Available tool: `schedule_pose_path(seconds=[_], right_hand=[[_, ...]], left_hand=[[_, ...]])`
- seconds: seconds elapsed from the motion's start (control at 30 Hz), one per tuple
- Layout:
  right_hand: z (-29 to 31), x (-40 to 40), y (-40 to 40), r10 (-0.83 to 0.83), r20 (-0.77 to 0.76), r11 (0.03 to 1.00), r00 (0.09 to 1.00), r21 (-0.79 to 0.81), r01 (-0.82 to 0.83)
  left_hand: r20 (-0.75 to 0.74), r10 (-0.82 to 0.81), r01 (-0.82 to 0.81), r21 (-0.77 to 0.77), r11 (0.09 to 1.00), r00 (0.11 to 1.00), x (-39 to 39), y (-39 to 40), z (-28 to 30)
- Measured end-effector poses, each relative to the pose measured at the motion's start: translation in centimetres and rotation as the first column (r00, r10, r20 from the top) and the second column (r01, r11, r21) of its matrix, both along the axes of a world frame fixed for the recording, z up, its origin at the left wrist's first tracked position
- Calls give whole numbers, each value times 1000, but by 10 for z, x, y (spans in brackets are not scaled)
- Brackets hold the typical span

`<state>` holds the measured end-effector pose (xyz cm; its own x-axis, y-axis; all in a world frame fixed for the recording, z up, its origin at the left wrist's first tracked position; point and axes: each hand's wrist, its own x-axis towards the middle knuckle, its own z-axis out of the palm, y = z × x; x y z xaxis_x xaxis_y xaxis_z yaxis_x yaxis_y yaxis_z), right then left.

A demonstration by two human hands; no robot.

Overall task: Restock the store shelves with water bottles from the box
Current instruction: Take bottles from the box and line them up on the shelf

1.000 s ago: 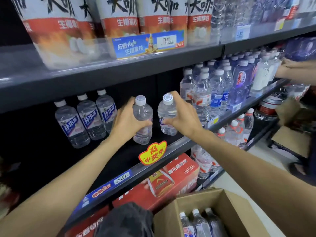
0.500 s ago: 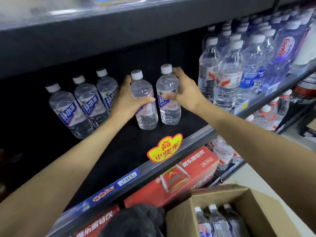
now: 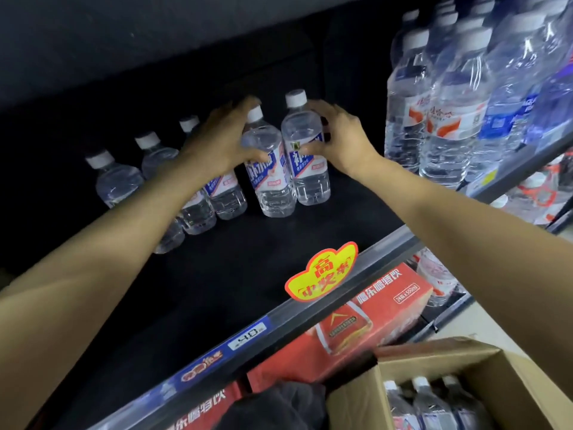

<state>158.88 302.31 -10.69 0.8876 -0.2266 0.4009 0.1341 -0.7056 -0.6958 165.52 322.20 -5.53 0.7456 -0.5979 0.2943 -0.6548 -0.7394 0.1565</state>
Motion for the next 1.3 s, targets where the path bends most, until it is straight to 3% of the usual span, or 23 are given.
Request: schedule_pose_path(seconds=[0.17, 0.5, 1.0, 1.3], right_hand=[[-2, 15, 1, 68, 7, 996, 998, 49, -68], [0, 55, 11, 126, -22, 992, 992, 23, -125], [-8, 67, 14, 190, -92, 981, 977, 67, -185], [-9, 15, 16, 89, -199, 950, 976, -276, -143]], left_hand=[[43, 78, -77, -12, 997, 996, 10, -10, -2], [155, 174, -194, 126, 973, 973, 34, -6, 6], [364, 123, -230, 267, 936, 923, 36, 3, -4], [387, -56, -60, 282, 957, 920, 1, 12, -8]])
